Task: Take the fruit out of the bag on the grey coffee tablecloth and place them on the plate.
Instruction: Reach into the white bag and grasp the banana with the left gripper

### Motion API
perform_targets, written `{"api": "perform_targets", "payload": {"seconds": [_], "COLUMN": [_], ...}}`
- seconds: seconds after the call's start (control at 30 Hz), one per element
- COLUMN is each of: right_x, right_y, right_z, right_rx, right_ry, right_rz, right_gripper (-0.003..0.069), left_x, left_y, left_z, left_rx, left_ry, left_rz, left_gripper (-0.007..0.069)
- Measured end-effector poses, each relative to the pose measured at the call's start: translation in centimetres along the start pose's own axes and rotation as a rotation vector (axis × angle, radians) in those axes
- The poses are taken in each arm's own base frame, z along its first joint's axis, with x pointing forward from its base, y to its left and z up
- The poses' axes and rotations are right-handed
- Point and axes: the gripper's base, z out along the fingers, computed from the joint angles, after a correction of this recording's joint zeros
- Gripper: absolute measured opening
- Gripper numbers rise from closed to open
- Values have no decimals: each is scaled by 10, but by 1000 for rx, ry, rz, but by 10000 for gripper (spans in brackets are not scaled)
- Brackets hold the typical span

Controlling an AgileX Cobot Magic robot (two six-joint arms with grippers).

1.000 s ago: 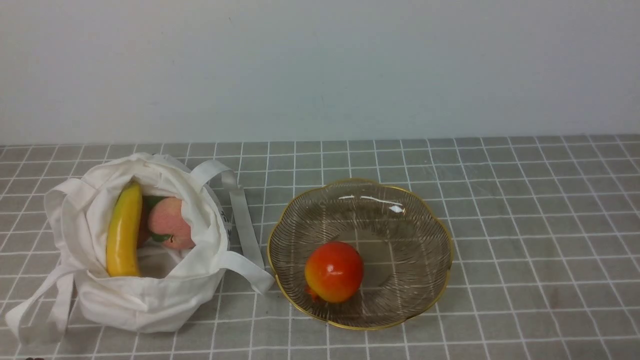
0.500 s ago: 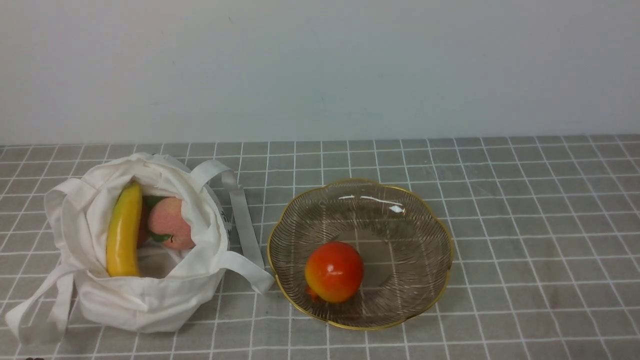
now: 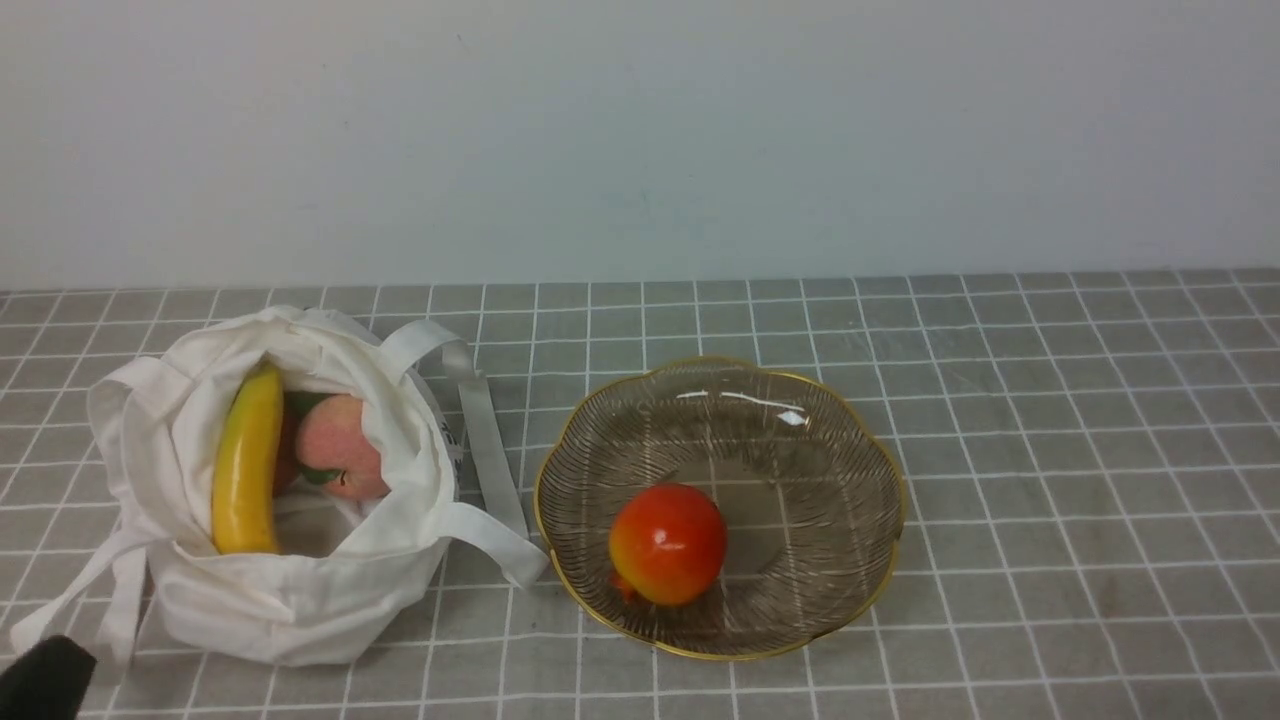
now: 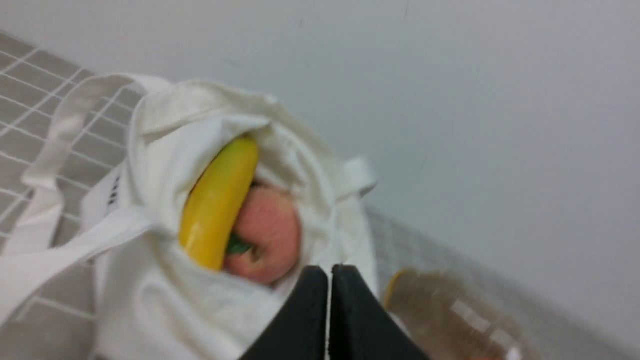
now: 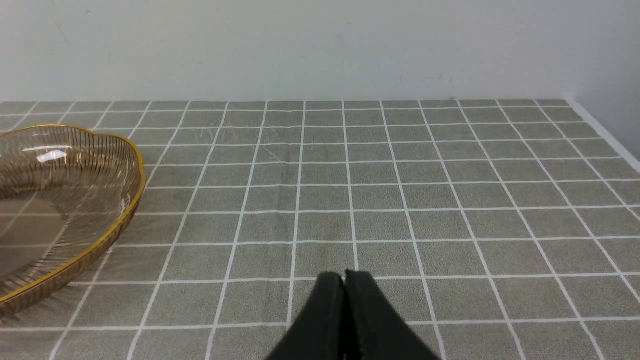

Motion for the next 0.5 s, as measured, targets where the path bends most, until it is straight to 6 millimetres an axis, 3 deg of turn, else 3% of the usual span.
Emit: {"api": "perform_targets", "payload": {"seconds": [0.17, 0.3, 0.4, 0.5], "right_x": [0, 0, 0, 0], "right_y": [0, 0, 0, 0], "right_z": [0, 0, 0, 0], "right_rx": [0, 0, 0, 0], "right_ry": [0, 0, 0, 0], "right_rz": [0, 0, 0, 0], "right_gripper": [-18, -18, -18, -18], "left_x": [-31, -63, -79, -96], "left_y": [-1, -19, -39, -69], "left_z": [-5, -16, -14, 12], "left_rx": [44, 101, 112, 86], "left_ry": [-339, -472, -398, -115], "left_rz": [-244, -268, -155, 38], "left_gripper": [-8, -8, -8, -8]}}
